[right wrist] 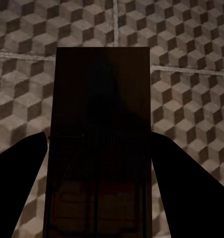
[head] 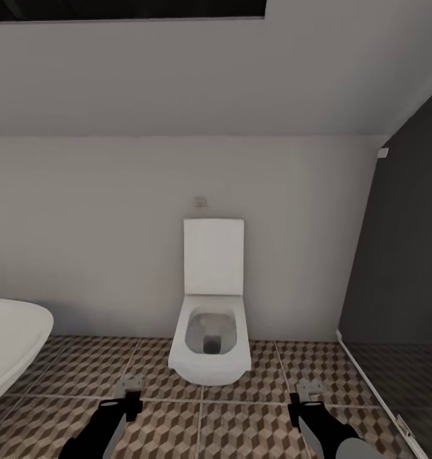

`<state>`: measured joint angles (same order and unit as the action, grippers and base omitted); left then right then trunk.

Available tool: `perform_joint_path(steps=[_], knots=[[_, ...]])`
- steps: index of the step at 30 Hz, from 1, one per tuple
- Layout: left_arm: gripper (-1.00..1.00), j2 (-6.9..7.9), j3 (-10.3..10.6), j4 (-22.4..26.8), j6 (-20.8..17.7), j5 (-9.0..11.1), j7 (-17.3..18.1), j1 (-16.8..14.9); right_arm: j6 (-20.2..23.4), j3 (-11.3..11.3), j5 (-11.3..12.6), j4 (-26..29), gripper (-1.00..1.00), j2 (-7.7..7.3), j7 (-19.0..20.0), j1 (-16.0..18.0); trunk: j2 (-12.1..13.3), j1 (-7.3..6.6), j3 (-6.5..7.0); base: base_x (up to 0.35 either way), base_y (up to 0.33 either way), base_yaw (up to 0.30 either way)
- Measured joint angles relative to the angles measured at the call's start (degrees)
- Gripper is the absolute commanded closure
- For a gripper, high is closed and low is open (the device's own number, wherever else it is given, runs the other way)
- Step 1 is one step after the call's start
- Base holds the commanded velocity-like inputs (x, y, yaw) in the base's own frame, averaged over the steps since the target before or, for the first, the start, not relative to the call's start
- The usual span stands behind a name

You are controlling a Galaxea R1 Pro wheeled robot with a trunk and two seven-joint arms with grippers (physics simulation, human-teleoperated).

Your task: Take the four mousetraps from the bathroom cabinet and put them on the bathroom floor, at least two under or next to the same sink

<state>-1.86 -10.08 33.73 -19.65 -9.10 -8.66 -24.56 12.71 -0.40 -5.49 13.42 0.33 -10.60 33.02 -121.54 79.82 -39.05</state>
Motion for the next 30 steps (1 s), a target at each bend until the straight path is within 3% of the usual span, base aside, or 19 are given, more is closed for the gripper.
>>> perform_joint_path(steps=[30], knots=[[1.00, -0.08, -0.1, -2.6, -0.9, 0.1, 0.4, 0.0, 0.1, 0.0, -0.1, 0.0, 1.00, 0.00, -0.2, 0.0, -12.0, 6.59, -5.39, 0.000, 0.000, 0.000]])
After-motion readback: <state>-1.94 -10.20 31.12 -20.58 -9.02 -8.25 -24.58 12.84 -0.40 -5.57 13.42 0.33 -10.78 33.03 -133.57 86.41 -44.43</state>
